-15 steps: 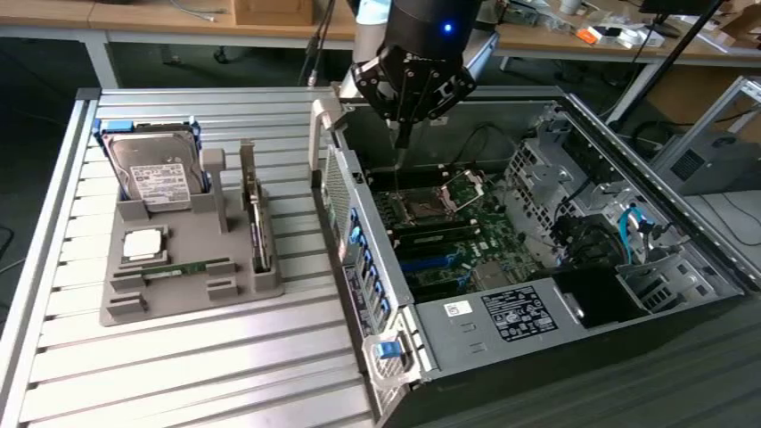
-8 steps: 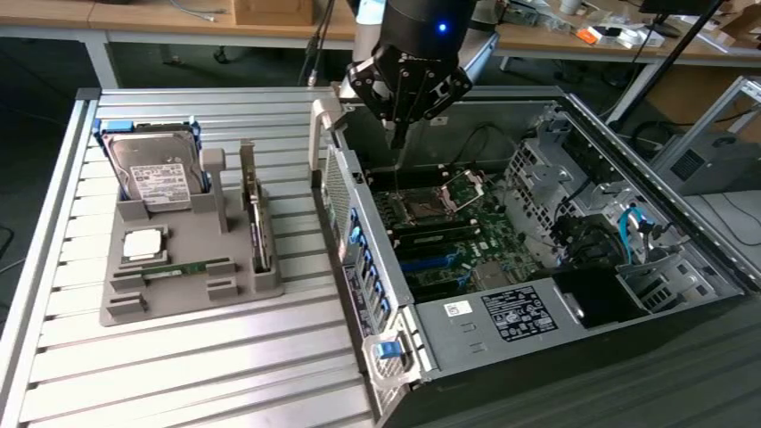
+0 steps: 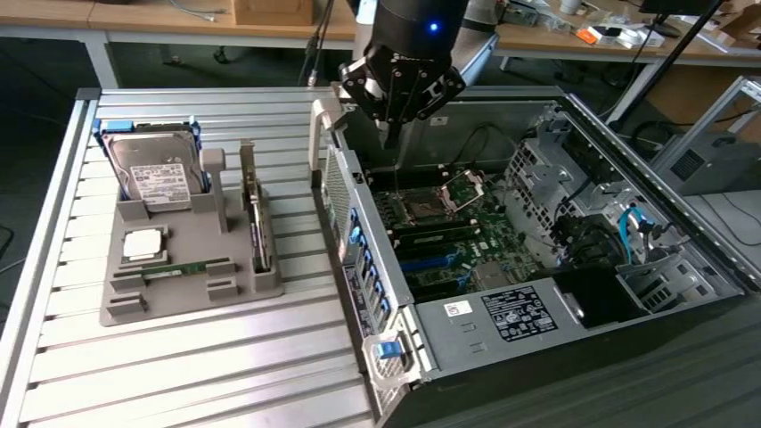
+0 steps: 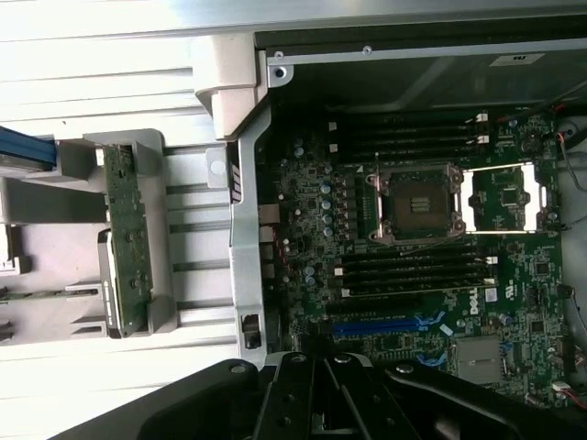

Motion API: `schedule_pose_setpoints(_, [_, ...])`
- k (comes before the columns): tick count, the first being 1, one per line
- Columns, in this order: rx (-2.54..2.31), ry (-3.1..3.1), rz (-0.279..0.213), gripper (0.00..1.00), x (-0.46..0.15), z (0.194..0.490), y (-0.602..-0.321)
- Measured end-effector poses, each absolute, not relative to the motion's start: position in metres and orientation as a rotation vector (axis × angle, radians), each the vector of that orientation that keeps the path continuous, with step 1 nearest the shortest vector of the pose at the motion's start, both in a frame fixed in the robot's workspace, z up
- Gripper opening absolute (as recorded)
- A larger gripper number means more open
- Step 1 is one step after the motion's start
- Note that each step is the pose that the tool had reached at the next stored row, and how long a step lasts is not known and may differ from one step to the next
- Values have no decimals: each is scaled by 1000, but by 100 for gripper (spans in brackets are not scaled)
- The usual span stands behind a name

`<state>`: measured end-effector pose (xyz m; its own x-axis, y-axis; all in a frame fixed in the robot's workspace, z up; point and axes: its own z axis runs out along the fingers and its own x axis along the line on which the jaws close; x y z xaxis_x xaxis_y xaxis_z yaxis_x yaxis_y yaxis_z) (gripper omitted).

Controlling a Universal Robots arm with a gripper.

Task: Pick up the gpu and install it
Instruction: 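Reach for the gpu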

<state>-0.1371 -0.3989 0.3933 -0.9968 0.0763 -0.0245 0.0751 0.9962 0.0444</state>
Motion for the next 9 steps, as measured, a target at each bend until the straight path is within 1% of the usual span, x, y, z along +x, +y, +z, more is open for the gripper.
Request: schedule_pose_setpoints(9, [118, 3112, 68, 11, -139, 393, -399])
